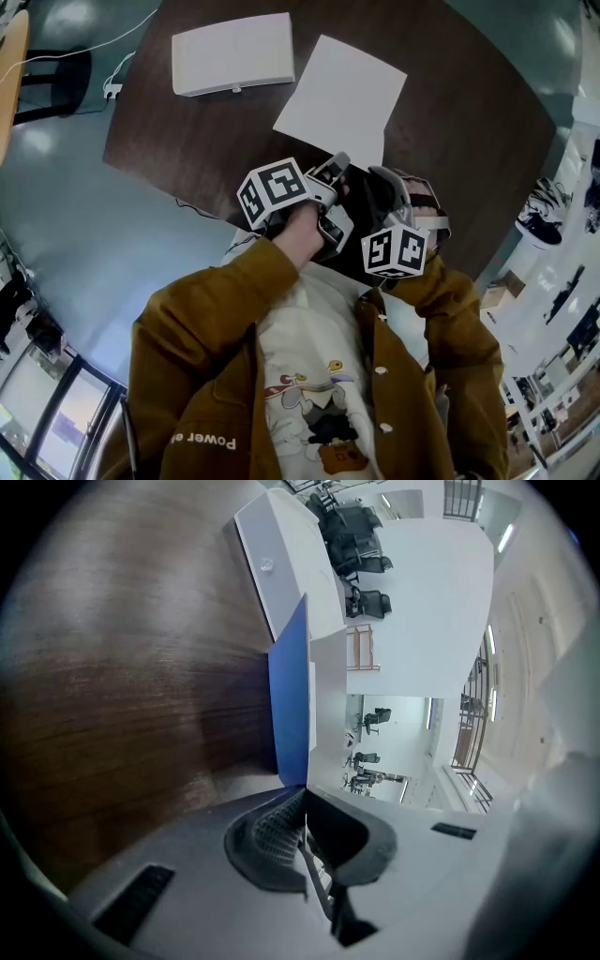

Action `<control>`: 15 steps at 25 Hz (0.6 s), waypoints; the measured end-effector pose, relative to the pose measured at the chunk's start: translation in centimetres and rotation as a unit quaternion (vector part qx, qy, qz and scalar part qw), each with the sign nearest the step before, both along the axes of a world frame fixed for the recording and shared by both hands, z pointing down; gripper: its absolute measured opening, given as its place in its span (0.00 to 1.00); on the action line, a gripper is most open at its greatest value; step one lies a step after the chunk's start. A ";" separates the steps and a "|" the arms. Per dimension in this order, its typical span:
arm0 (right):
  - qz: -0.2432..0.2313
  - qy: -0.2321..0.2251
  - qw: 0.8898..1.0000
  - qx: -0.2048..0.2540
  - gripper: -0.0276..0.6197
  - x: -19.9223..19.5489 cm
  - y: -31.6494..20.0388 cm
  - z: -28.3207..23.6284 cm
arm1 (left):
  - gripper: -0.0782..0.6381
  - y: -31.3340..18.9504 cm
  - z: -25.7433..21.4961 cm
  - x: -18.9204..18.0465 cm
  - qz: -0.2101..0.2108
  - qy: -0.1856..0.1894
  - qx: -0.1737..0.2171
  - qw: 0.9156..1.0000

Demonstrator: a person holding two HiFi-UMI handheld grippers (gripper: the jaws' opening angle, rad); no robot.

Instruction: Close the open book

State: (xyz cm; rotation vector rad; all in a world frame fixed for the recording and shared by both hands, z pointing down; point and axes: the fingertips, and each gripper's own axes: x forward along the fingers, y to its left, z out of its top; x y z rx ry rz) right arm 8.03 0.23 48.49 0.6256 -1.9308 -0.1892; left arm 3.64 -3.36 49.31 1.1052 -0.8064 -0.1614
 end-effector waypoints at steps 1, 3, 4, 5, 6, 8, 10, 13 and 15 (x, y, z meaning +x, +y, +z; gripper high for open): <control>-0.001 0.007 1.000 0.009 0.10 0.1 -0.1 -0.1 | 0.12 0.0 -0.1 0.0 0.000 0.002 -0.001 1.000; -0.003 0.016 1.000 0.019 0.06 0.2 -0.3 -0.4 | 0.12 -0.1 -0.3 0.1 0.001 0.007 -0.001 1.000; -0.003 0.017 1.000 0.020 0.06 0.2 -0.4 -0.5 | 0.13 -0.1 -0.4 0.2 0.003 0.009 0.001 1.000; -0.003 0.017 1.000 0.019 0.06 0.3 -0.4 -0.5 | 0.13 -0.1 -0.5 0.2 0.005 0.011 0.003 1.000; -0.002 0.017 1.000 0.019 0.06 0.3 -0.5 -0.5 | 0.13 -0.1 -0.5 0.2 0.008 0.011 0.006 1.000; -0.001 0.017 1.000 0.019 0.06 0.3 -0.5 -0.3 | 0.13 0.0 -0.5 0.2 0.014 0.011 0.013 1.000; -0.003 0.018 1.000 0.018 0.06 0.2 -0.5 -0.1 | 0.14 0.3 -0.3 0.1 0.019 0.013 0.018 1.000; -0.002 0.015 1.000 0.016 0.06 -0.2 -1.0 0.0 | 0.18 0.7 -0.3 -0.2 0.035 0.010 0.028 0.999; 0.006 0.005 1.000 0.009 0.06 -0.2 -1.5 -0.2 | 0.19 0.9 -0.6 -0.2 0.050 0.002 0.041 0.998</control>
